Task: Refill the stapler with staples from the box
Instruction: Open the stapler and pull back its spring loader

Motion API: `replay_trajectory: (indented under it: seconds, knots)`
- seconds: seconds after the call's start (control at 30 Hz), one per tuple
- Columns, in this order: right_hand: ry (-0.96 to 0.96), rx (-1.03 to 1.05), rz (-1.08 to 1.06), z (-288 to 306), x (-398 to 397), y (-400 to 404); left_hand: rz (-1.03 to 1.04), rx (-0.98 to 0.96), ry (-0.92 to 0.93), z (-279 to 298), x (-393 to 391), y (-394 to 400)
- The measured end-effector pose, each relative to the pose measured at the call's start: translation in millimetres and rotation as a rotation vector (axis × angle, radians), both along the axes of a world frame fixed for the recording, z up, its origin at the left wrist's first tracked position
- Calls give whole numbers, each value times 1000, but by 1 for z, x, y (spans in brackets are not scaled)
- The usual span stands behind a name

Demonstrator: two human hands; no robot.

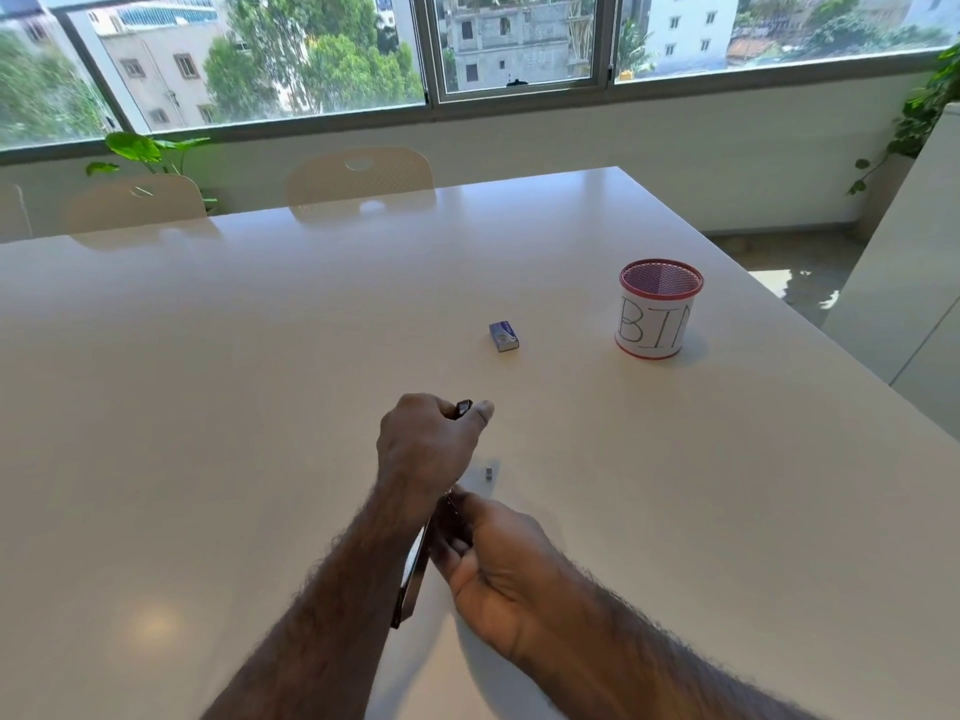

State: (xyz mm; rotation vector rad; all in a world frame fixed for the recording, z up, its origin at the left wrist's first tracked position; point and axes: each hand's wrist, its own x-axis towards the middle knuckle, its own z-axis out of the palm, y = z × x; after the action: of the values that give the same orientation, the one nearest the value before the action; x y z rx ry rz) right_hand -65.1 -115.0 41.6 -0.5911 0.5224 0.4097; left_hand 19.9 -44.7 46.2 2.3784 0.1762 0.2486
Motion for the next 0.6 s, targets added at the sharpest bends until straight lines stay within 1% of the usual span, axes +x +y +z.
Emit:
replay_trajectory:
  seconds: [0.1, 0.23, 0.3, 0.43, 0.5, 0.6]
  knots:
    - [-3, 37, 12, 1, -2, 1, 22, -49, 0, 2, 0, 7]
    - [4, 15, 30, -2, -4, 5, 30, -264, 81, -6, -1, 11]
    - [-14, -15, 60, -4, -4, 5, 34, -350, 71, -10, -2, 14]
    - [-36, -65, 97, -4, -3, 6, 106, -449, 53, -10, -3, 19]
    - [-51, -141, 126, -1, -2, 5, 159, -561, 75, -11, -4, 23]
    - [-147, -386, 287, 1, -4, -2, 235, -889, 90, -9, -3, 32]
